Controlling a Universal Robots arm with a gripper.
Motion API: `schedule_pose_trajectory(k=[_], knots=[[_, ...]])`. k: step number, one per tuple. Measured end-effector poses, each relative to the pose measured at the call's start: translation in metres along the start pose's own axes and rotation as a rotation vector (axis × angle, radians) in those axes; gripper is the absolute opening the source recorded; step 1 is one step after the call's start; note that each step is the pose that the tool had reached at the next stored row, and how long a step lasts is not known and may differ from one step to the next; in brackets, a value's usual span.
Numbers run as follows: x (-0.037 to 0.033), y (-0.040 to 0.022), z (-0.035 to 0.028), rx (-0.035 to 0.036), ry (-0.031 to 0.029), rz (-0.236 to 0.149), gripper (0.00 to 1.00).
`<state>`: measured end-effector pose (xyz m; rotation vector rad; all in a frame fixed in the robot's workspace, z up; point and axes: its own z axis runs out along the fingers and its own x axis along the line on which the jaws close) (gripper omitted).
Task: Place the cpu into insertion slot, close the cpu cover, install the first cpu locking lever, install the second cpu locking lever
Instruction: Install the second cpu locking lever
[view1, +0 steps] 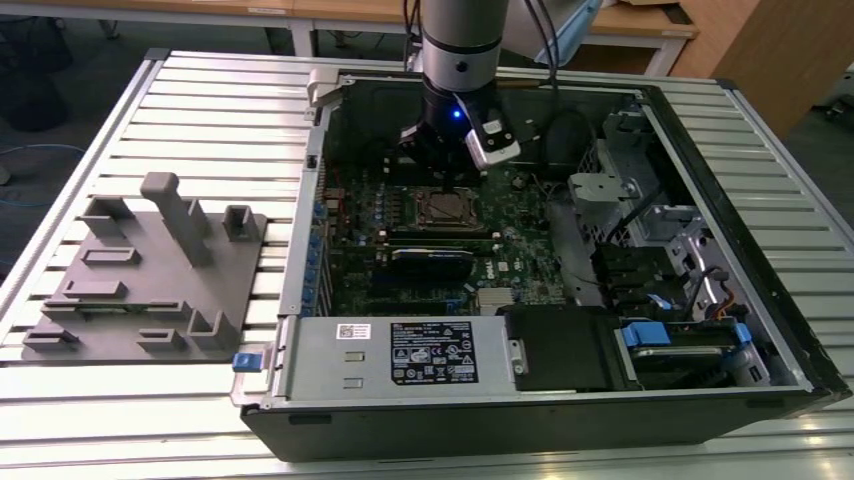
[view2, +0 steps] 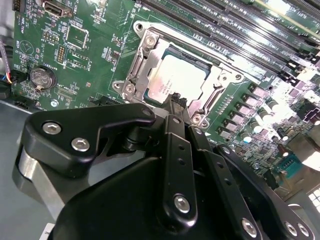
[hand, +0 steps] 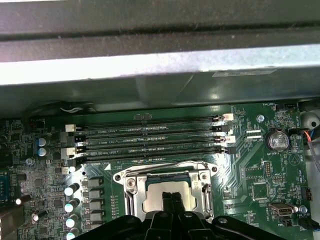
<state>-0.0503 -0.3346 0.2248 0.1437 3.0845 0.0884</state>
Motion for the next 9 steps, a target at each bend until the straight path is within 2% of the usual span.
schedule_pose_trajectory(k=[9], knots=[[0.0002,-0.0003,-0.0017,0.0002,0.0,0.0,0.11]])
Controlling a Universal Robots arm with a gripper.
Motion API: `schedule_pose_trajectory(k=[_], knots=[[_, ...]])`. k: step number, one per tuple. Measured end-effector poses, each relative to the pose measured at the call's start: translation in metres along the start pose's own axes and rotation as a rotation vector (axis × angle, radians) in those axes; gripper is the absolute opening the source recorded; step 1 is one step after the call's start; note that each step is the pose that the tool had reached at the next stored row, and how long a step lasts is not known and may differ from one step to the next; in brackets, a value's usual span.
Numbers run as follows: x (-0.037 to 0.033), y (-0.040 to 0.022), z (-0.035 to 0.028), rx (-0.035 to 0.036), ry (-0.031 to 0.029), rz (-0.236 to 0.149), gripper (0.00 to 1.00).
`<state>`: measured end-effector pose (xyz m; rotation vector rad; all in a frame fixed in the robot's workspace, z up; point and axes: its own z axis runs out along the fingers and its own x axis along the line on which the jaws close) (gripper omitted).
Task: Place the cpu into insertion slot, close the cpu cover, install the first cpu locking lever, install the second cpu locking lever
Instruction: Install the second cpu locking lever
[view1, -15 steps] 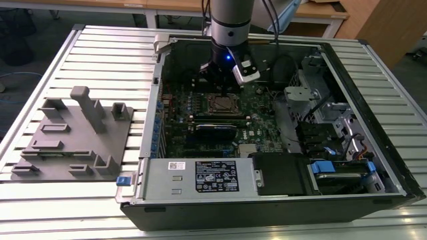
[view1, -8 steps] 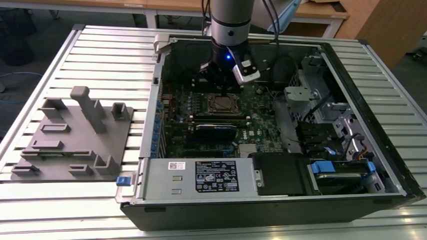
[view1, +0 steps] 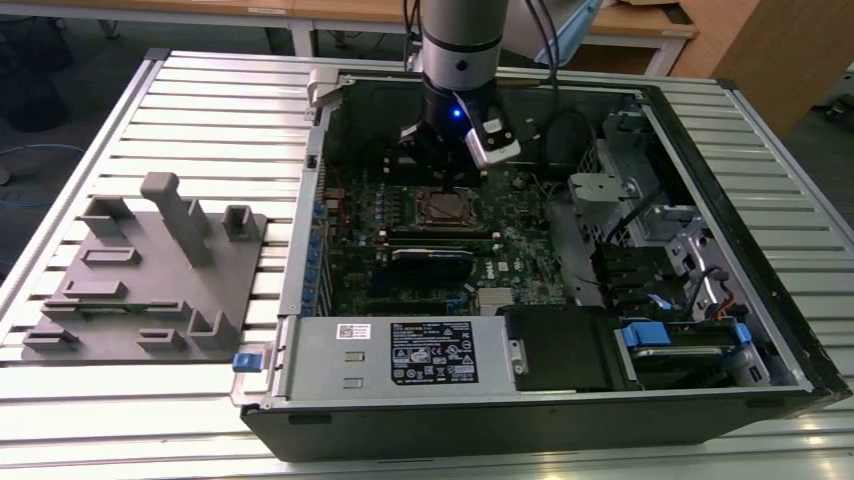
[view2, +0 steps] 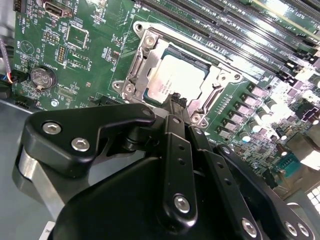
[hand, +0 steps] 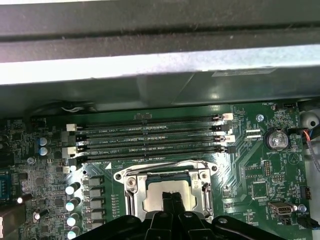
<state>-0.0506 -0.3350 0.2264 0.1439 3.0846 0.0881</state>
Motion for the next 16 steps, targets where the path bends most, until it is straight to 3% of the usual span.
schedule_pose_trajectory(k=[16], knots=[[-0.0002,0.0,-0.004,-0.0003,-0.0001,0.0,0.11]])
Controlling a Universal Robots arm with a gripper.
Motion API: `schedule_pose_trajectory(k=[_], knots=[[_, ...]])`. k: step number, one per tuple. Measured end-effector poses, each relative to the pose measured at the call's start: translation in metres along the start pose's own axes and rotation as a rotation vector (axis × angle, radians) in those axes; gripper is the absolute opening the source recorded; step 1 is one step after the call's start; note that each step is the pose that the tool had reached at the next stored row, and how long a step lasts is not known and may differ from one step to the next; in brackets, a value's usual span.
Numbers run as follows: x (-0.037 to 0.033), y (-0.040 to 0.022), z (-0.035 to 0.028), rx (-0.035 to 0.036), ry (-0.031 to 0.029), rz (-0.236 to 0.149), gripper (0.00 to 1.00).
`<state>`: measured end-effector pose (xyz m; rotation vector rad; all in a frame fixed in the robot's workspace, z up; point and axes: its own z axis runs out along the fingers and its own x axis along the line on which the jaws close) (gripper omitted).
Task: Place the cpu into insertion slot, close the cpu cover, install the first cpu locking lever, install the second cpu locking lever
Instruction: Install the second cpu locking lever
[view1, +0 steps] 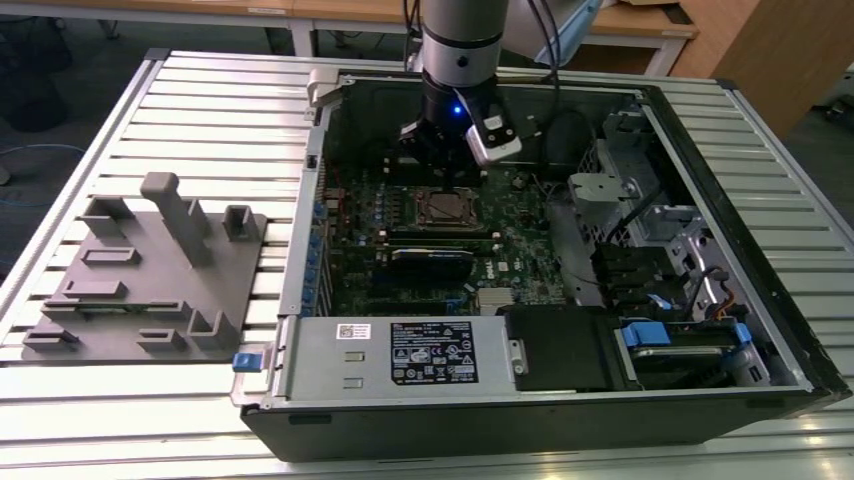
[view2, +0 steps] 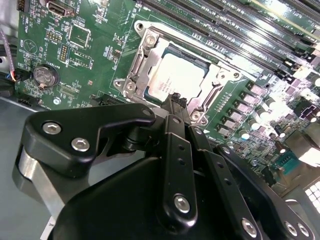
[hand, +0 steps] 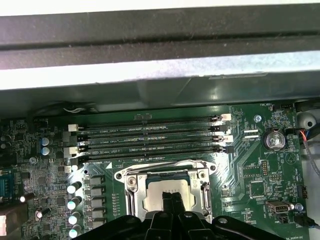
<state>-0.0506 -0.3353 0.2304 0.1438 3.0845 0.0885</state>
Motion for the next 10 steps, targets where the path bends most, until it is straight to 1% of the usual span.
schedule_pose_trajectory(k=[10], knots=[[-0.0005,-0.0055,-0.0002,-0.0002,-0.0001,0.0,0.11]])
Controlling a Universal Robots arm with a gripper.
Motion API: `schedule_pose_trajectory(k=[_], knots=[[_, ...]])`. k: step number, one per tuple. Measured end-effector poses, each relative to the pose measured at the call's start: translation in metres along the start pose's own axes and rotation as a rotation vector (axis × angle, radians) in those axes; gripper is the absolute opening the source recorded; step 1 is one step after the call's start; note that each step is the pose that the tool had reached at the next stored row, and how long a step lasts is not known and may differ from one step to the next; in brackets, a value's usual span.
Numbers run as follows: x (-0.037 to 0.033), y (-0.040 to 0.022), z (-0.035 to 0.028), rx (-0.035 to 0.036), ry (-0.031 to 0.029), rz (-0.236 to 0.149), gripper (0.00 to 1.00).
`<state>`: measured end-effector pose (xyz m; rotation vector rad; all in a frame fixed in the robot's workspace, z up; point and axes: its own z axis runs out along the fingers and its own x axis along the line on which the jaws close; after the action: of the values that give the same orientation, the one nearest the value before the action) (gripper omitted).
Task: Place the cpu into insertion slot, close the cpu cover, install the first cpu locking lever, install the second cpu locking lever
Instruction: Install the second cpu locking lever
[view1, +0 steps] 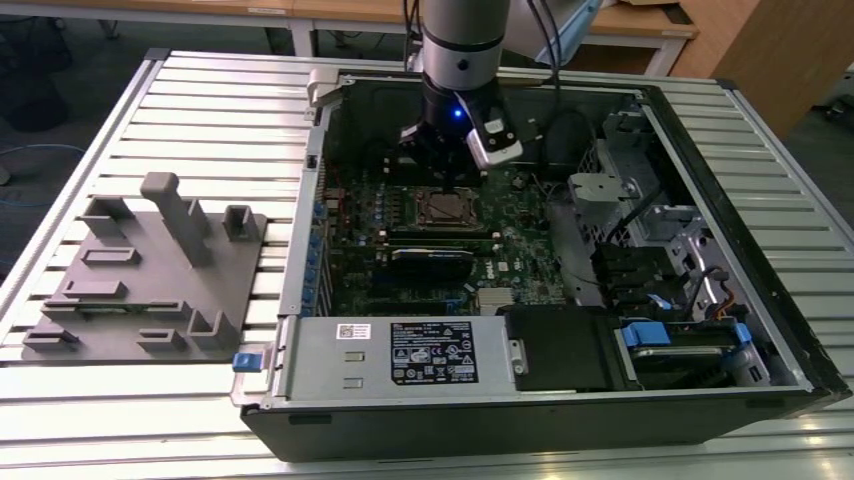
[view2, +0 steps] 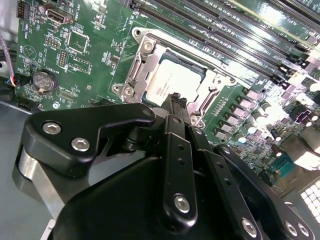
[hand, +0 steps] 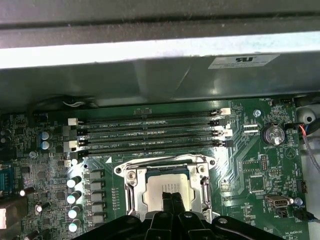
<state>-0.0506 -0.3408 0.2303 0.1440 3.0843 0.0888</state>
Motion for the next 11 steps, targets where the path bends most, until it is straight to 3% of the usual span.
schedule_pose_trajectory(k=[11], knots=[[-0.0002,-0.0017,-0.0001,0.0001,0.0001,0.0,0.11]])
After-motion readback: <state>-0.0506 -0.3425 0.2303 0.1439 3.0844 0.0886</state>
